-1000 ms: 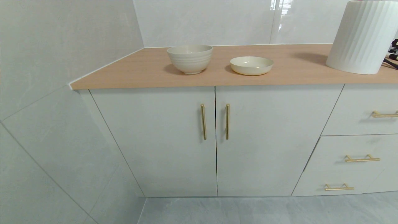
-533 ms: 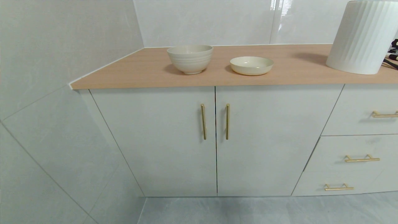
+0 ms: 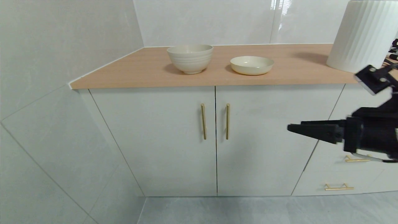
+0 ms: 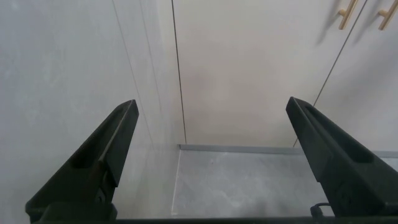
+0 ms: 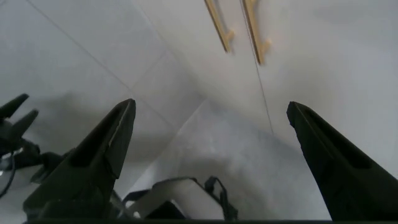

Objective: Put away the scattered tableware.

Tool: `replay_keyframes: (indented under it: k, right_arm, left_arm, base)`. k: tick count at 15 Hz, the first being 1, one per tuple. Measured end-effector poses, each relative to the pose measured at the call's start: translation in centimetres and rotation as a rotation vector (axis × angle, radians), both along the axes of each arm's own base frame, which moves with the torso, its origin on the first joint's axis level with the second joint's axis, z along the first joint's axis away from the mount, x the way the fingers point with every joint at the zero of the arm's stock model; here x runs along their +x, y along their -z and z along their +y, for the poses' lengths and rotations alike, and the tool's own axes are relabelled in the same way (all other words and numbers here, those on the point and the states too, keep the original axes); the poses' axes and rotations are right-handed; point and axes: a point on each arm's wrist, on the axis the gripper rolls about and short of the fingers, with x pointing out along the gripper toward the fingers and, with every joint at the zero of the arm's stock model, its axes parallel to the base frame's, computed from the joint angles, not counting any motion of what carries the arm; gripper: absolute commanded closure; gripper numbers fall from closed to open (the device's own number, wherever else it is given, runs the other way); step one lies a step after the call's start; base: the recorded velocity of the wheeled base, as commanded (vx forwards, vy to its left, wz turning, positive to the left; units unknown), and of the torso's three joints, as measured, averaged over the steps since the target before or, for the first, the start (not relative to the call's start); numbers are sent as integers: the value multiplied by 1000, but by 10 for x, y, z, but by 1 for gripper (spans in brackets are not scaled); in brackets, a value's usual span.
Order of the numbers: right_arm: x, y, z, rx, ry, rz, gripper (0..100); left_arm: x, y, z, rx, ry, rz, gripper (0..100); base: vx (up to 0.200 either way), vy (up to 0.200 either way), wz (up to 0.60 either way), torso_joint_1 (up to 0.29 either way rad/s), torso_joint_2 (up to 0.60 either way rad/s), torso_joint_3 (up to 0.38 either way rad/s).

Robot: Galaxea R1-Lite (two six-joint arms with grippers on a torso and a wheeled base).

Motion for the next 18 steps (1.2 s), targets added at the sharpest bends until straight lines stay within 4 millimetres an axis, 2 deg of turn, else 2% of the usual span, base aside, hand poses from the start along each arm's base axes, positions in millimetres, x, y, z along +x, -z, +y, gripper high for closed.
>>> replay_keyframes:
  k: [3,8,12,18]
  right_arm:
    - [53,3,34,-8,-49,26,0]
    - [107,29,81,1,-92,-6,0]
    - [135,58,102,-7,-57,-8,0]
    - [146,80,132,73,12,-48,0]
  left_arm:
    - [0,0,0,0,0,0,0]
    - [0,0,0,0,0,0,0]
    - [0,0,0,0,0,0,0]
    - [0,0,0,0,0,0,0]
  base:
    - [0,0,0,0,0,0]
    - [0,0,0,0,0,0]
    - [0,0,0,0,0,0]
    - [0,0,0,0,0,0]
